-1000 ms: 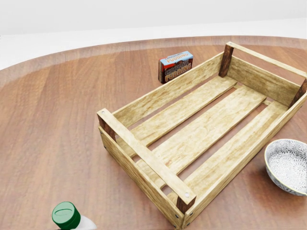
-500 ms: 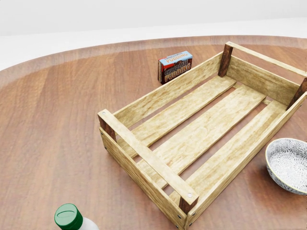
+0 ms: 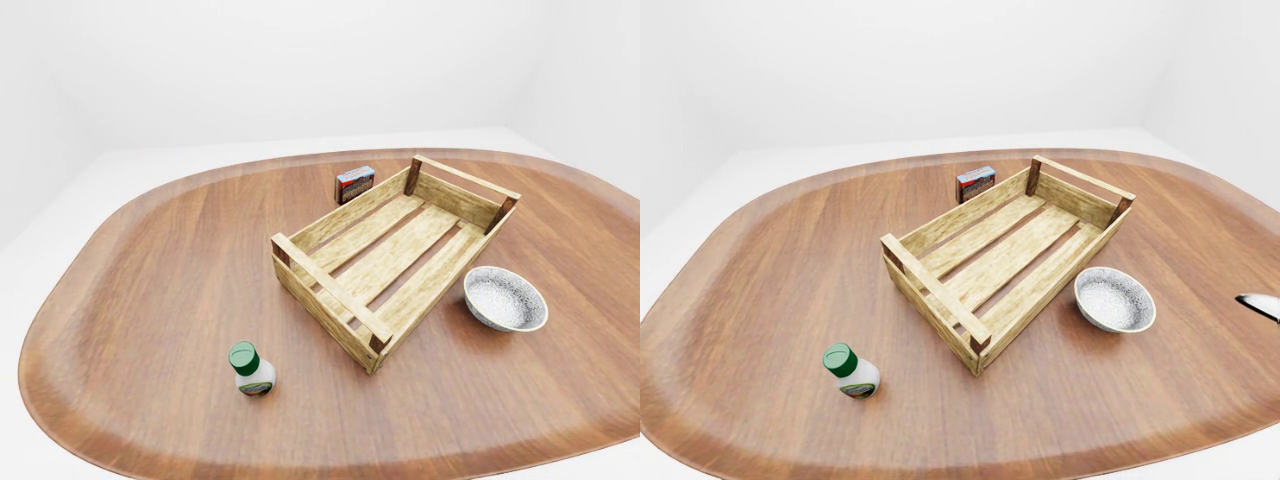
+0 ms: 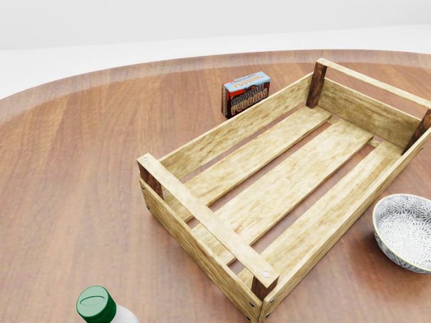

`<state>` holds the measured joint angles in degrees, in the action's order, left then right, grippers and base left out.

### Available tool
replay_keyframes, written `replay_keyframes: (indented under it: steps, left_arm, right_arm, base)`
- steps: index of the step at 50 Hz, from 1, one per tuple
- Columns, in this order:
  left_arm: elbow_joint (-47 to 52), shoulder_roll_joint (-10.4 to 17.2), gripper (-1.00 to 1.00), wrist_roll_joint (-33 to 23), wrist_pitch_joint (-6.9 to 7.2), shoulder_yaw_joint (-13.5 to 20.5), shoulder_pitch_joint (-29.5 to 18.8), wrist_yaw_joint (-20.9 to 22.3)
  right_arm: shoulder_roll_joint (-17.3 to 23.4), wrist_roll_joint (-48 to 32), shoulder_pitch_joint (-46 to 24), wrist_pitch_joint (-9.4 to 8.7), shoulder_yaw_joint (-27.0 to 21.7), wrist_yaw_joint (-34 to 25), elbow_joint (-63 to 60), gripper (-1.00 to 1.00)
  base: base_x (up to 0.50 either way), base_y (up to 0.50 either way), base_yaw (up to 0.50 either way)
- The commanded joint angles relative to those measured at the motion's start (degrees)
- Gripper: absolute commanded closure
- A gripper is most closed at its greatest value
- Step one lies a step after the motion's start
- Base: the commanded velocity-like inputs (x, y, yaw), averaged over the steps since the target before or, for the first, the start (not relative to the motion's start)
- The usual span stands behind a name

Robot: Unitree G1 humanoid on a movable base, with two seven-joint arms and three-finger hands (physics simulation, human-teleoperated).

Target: Pick up the salad dressing and put it in the tray.

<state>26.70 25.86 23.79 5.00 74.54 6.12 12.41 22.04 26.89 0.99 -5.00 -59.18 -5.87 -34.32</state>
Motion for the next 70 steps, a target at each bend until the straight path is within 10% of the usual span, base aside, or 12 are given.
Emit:
replay_keyframes:
  steps: [1,13,16,18,23,24,28,35,70]
  left_arm:
    - [0.18,0.08,-1.0,0.03,0.0,0.03,-0.04,-0.15]
    - [-0.09,0.29,-1.0,0.24,0.0,0.8,0.17,0.09]
    - [-0.27,0.33,-1.0,0.23,0.0,0.97,0.23,0.2]
    - [-0.17,0.41,-1.0,0.2,0.0,0.93,0.25,0.25]
    - [-0.55,0.3,-1.0,0.0,0.0,0.92,0.26,0.47]
    - [-2.04,0.03,-1.0,-0.31,0.0,0.79,0.32,0.76]
    - [-2.09,-0.19,-1.0,-0.27,0.0,0.3,0.53,0.53]
    - [-2.26,-0.11,-1.0,-0.04,0.0,0.64,0.77,0.55]
    - [-3.0,-0.07,-1.0,0.01,0.0,0.65,0.87,0.53]
  right_arm:
    - [1.93,-0.65,0.1,0.0,2.7,4.39,-2.55,-1.0]
    - [4.31,-9.14,-17.67,0.0,28.67,8.95,-7.03,-1.0]
    - [3.99,-13.52,-22.91,0.0,36.8,6.4,-5.1,-1.0]
    - [2.1,-20.48,-31.68,0.0,50.63,3.18,-0.96,-1.0]
    - [-4.81,-31.64,-38.46,0.0,56.64,-5.87,2.76,-1.0]
    - [-20.86,-41.85,-38.83,0.0,83.01,-11.52,15.52,-1.0]
    - [-31.83,-55.18,-34.04,0.0,80.07,-20.99,18.46,-1.0]
    - [-37.46,-62.25,-29.03,0.0,79.14,-25.92,19.22,-1.0]
    - [-34.71,-67.61,-14.66,0.0,84.21,-27.59,31.87,-1.0]
  base:
    - [0.0,0.0,0.0]
    - [0.0,0.0,0.0]
    - [0.0,0.0,0.0]
    - [0.0,0.0,0.0]
    - [0.0,0.0,0.0]
    - [0.0,0.0,0.0]
    - [0.0,0.0,0.0]
    - [0.0,0.0,0.0]
    - [0.0,0.0,0.0]
